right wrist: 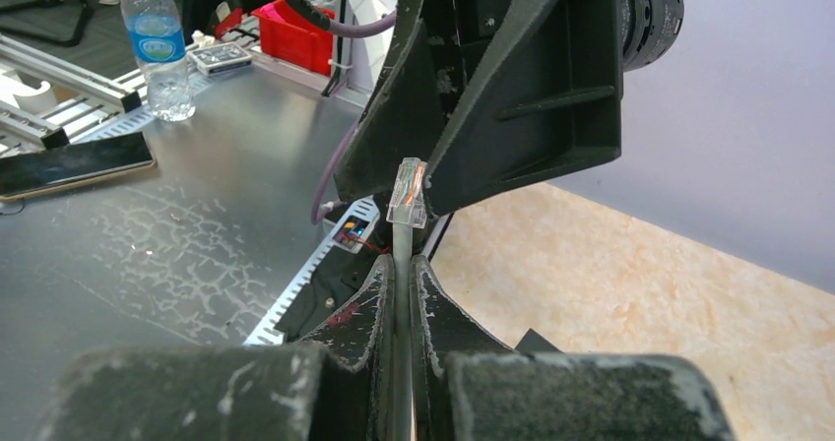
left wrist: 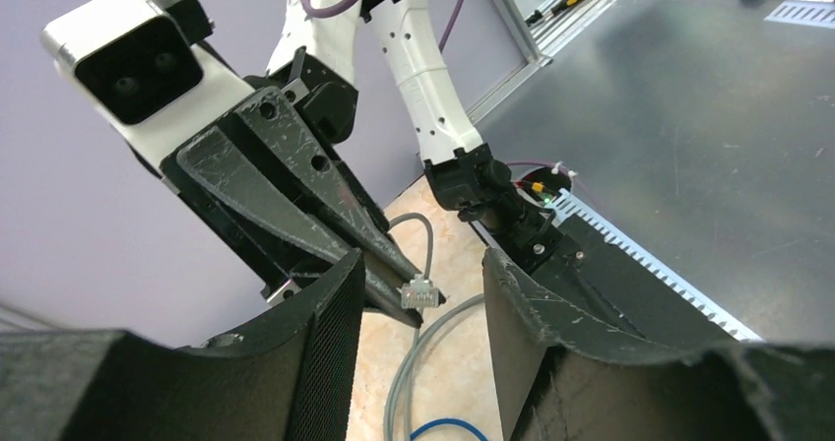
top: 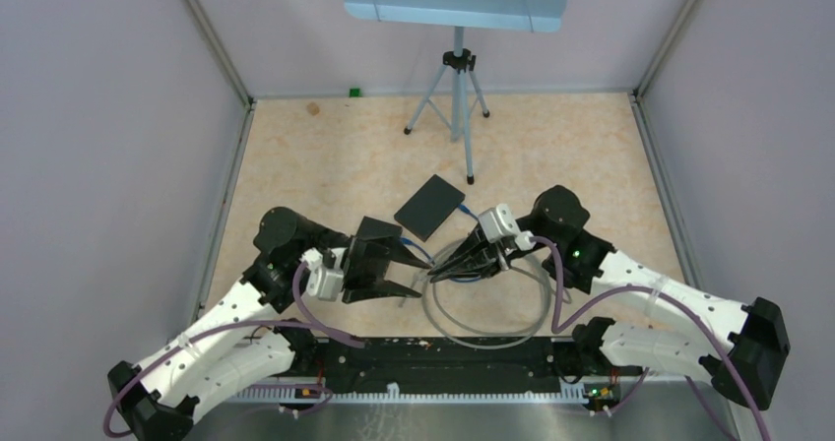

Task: Insert the plug into the switch port
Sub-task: Insert the connector into the switch port.

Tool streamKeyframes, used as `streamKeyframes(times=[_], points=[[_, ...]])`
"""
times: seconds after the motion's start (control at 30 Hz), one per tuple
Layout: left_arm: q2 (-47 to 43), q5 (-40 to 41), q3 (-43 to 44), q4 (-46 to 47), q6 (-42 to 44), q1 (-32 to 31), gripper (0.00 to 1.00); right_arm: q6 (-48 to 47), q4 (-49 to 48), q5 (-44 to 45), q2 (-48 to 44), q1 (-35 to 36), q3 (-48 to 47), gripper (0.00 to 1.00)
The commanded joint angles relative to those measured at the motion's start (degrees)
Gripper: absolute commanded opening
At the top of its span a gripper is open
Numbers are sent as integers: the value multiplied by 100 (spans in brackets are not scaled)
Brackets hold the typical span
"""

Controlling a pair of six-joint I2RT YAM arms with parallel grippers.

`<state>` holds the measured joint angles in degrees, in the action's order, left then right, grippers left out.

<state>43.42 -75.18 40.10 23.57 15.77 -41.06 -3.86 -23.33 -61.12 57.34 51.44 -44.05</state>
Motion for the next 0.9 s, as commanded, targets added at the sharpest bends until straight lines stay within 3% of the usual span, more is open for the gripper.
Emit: streamKeyframes(times=[0.0,0.23,0.37,0.4,0.47,0.5,0.6,0.7,0.87], points=[[56,-169,278,-324,381,-116,49,25,-178,-117,12,-40,-332,0],[270,-294,553,-973,789,-191,22,59,-182,-105,2,-36,-341,0],[261,-162,550,-1081,876,-210,23,75,-189,-110,-21,-40,-347,0],[259,-126,553,-1116,923,-216,20,78,-189,-108,-30,-38,-349,0],[248,-31,562,-1180,989,-213,1,58,-189,-77,-44,-39,-341,0],[234,79,565,-1204,985,-218,0,42,-189,12,-58,-49,-322,0],[116,469,523,-1192,882,-213,0,-64,-280,606,-172,-40,-150,25],[-131,1038,342,-945,563,-218,0,-329,-609,1122,-303,-38,156,42],[-641,2152,-297,149,-392,-218,0,-432,-1399,1691,-373,-35,528,46]])
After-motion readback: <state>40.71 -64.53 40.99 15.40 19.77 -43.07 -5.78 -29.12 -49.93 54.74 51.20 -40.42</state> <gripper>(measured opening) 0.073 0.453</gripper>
